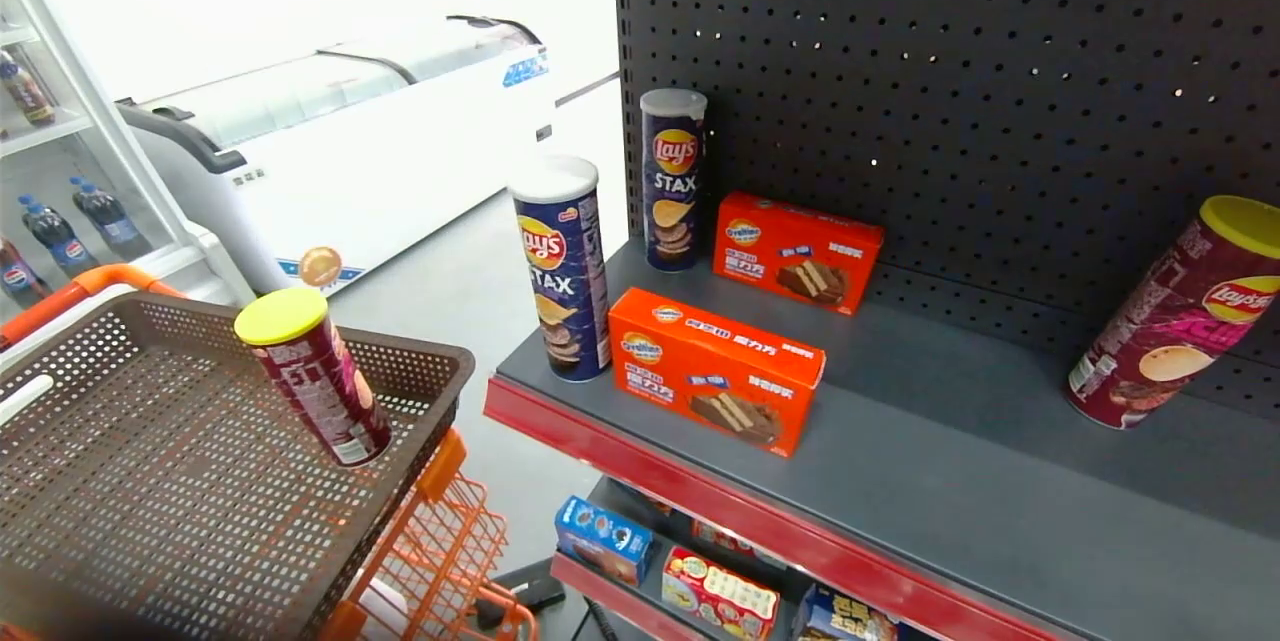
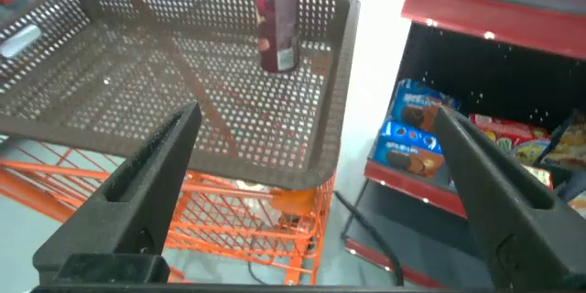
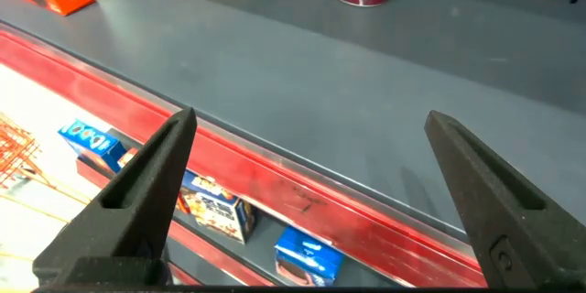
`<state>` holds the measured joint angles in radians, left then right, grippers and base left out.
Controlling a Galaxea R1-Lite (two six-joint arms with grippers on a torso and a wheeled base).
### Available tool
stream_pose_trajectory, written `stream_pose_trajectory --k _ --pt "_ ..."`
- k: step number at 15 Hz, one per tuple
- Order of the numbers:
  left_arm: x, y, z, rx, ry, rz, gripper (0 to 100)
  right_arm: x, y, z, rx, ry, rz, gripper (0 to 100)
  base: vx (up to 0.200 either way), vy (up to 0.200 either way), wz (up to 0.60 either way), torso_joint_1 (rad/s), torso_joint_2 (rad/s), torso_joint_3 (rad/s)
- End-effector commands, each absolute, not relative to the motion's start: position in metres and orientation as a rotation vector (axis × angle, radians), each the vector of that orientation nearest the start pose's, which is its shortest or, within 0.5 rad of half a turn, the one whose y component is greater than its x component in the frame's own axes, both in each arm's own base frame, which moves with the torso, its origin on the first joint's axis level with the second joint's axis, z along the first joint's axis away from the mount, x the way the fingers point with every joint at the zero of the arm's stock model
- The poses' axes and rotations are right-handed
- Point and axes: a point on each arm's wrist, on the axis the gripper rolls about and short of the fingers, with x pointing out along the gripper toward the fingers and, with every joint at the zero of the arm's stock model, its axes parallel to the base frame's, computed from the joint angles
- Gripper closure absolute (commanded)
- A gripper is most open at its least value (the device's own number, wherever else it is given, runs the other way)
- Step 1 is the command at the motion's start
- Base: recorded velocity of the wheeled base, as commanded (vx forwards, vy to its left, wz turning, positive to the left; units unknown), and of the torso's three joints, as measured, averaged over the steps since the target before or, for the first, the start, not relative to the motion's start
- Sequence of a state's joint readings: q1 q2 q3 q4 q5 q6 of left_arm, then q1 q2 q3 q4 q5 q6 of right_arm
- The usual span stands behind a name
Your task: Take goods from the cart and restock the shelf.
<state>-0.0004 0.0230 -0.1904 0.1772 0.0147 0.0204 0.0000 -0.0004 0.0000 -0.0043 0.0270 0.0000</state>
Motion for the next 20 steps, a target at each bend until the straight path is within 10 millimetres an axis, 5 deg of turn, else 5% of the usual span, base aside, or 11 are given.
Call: stream_pose_trajectory --k 1,4,10,20 --pt "-0.014 0.001 0.162 0.011 0.115 0.030 0 -0.023 0.001 0.076 0.000 -0.005 0.028 0 0.000 0.000 0.00 0.000 0.00 0.000" --pt "0.035 0.002 0.184 -0.002 0.201 0.080 0 -0.023 0.001 0.076 0.000 -0.005 0.028 0 0.000 0.000 0.00 0.000 0.00 0.000" --pt "0.140 0.020 0.170 0.011 0.264 0.075 0 -0.023 0.001 0.076 0.000 -0.005 0.028 0 0.000 0.000 0.00 0.000 0.00 0.000" --pt "0.219 0.040 0.111 0.102 0.306 0.111 0 -0.023 0.001 0.076 0.000 -0.005 0.028 0 0.000 0.000 0.00 0.000 0.00 0.000"
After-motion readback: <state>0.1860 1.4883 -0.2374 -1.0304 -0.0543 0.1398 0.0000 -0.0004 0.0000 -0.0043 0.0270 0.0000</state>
